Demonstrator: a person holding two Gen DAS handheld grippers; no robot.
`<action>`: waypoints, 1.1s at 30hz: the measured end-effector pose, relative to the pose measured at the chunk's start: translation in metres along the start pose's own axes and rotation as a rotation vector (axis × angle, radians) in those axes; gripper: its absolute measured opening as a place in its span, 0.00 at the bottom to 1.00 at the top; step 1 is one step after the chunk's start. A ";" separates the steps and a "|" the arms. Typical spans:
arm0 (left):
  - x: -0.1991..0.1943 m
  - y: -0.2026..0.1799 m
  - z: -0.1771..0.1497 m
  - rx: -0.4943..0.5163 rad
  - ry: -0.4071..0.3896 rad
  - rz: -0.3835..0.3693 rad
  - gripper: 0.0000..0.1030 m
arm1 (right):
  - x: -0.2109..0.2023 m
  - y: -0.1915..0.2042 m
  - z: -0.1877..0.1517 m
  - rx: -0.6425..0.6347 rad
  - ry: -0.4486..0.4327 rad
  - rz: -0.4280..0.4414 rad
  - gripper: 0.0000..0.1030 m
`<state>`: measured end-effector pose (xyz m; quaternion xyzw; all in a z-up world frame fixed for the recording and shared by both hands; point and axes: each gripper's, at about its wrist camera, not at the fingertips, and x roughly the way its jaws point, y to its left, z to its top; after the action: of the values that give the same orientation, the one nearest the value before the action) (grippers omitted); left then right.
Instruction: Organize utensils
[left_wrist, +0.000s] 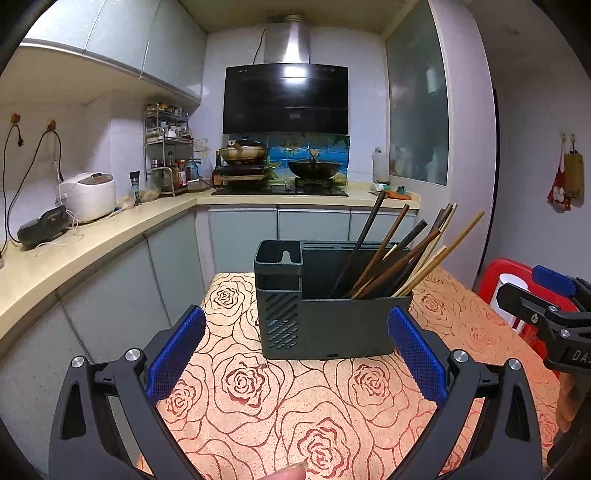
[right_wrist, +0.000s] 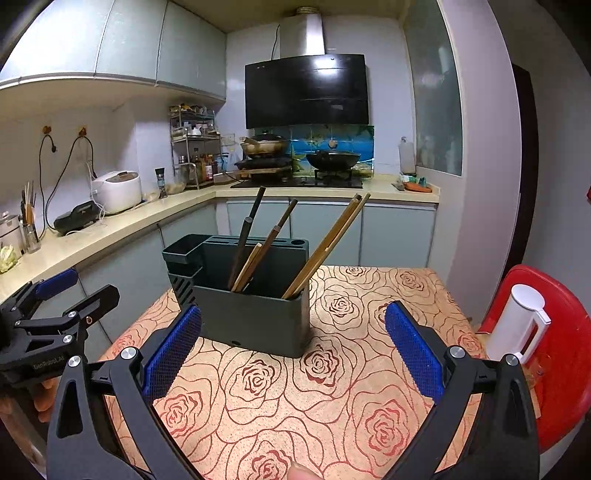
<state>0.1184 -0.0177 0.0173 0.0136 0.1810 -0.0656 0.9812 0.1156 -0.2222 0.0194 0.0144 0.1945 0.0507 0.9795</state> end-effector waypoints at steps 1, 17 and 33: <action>0.001 0.000 -0.001 0.003 0.003 0.001 0.93 | 0.001 0.001 0.000 -0.001 -0.001 0.000 0.94; 0.004 -0.007 -0.008 0.022 0.018 -0.001 0.93 | 0.005 -0.002 -0.005 0.013 0.013 0.003 0.94; 0.004 -0.009 -0.009 0.028 0.020 0.003 0.93 | 0.010 0.001 -0.008 0.015 0.030 0.009 0.93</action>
<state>0.1182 -0.0262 0.0074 0.0283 0.1898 -0.0666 0.9792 0.1216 -0.2202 0.0083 0.0218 0.2094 0.0537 0.9761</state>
